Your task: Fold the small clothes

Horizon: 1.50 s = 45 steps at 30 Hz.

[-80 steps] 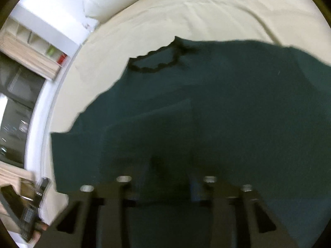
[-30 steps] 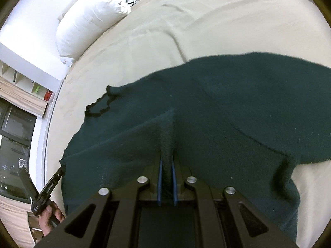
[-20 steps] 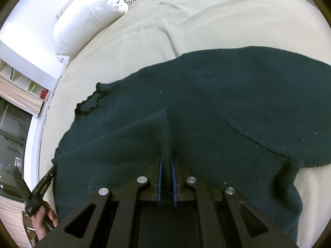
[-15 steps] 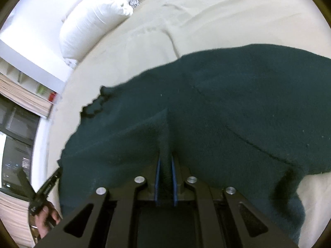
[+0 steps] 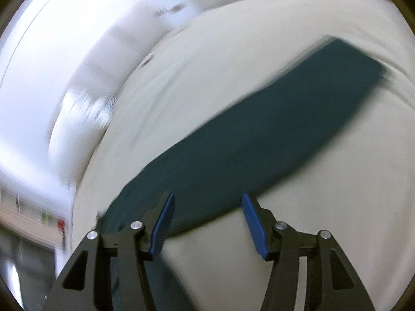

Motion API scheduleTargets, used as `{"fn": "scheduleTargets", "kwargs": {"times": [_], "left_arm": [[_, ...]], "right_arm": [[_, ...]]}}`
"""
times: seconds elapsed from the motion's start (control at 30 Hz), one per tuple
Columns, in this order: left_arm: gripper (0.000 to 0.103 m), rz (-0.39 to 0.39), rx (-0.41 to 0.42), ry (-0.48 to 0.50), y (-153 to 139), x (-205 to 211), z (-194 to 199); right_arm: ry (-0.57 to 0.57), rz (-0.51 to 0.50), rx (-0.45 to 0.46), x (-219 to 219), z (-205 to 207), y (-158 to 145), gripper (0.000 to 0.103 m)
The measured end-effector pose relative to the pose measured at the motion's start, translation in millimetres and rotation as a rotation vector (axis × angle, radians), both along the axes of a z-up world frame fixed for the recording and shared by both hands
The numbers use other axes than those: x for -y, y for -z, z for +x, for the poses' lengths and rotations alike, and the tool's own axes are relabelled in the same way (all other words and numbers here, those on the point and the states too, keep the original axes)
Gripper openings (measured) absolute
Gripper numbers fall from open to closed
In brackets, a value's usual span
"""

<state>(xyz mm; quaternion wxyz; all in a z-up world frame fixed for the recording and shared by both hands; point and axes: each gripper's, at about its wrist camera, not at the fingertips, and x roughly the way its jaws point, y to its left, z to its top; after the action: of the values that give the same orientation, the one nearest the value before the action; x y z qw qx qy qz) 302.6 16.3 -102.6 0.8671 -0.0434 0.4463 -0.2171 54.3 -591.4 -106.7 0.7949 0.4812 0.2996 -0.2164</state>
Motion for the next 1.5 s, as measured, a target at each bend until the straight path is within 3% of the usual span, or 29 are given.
{"fn": "scheduleTargets", "kwargs": {"times": [0.1,0.27,0.4,0.43,0.47,0.5,0.53,0.63,0.77,0.9,1.0,1.13,1.3,1.4,1.5], "left_arm": [[0.013,-0.069,-0.037,-0.007,4.5,9.9,-2.6],[0.013,-0.147,-0.095,-0.029,8.3,17.3,-0.2],[0.016,-0.189,-0.111,-0.031,6.4,19.0,-2.2],[0.027,-0.196,-0.113,-0.032,5.5,16.8,-2.3],[0.047,-0.205,-0.114,-0.036,4.9,14.0,-2.1],[0.060,-0.224,-0.114,-0.047,3.8,10.7,-2.7],[0.072,-0.241,-0.111,-0.055,2.8,6.7,-3.3],[0.072,-0.290,-0.124,-0.063,0.4,-3.5,-1.8],[0.072,-0.327,-0.130,-0.081,-4.6,-18.9,-1.1],[0.072,-0.388,-0.137,-0.098,-11.0,-38.1,-1.7],[0.072,-0.441,-0.138,-0.115,-15.5,-54.1,-2.9],[0.072,-0.482,-0.142,-0.125,-17.0,-72.6,-3.0],[0.072,-0.525,-0.174,-0.143,-7.7,-88.6,2.4],[0.072,-0.554,-0.238,-0.136,7.2,-84.7,9.4],[0.072,-0.559,-0.288,-0.116,18.6,-70.0,12.2]], "right_arm": [[0.089,0.103,0.068,44.1,-25.7,15.6,0.057],[0.147,0.220,0.162,86.6,-24.3,31.4,0.055],[0.253,0.266,0.240,115.9,-26.3,40.6,0.042],[0.270,0.266,0.243,121.0,-24.1,42.6,0.037],[0.283,0.264,0.237,126.1,-22.2,45.7,0.026],[0.296,0.256,0.223,130.7,-20.2,48.9,0.012],[0.293,0.246,0.209,131.2,-16.1,49.0,0.008],[0.242,0.140,0.139,127.7,-2.3,26.4,0.009],[0.079,-0.090,0.121,78.0,36.5,-36.9,0.009],[-0.216,-0.353,0.098,-27.6,104.3,-97.9,0.009],[-0.458,-0.496,0.100,-132.5,152.8,-115.6,0.009],[-0.716,-0.631,0.086,-264.4,192.8,-103.7,0.009],[-0.929,-0.627,0.005,-364.3,248.0,-54.2,0.012],[-1.013,-0.534,-0.049,-376.4,258.7,-20.4,0.034],[-1.006,-0.441,0.006,-360.2,248.2,-16.7,0.055]]}}
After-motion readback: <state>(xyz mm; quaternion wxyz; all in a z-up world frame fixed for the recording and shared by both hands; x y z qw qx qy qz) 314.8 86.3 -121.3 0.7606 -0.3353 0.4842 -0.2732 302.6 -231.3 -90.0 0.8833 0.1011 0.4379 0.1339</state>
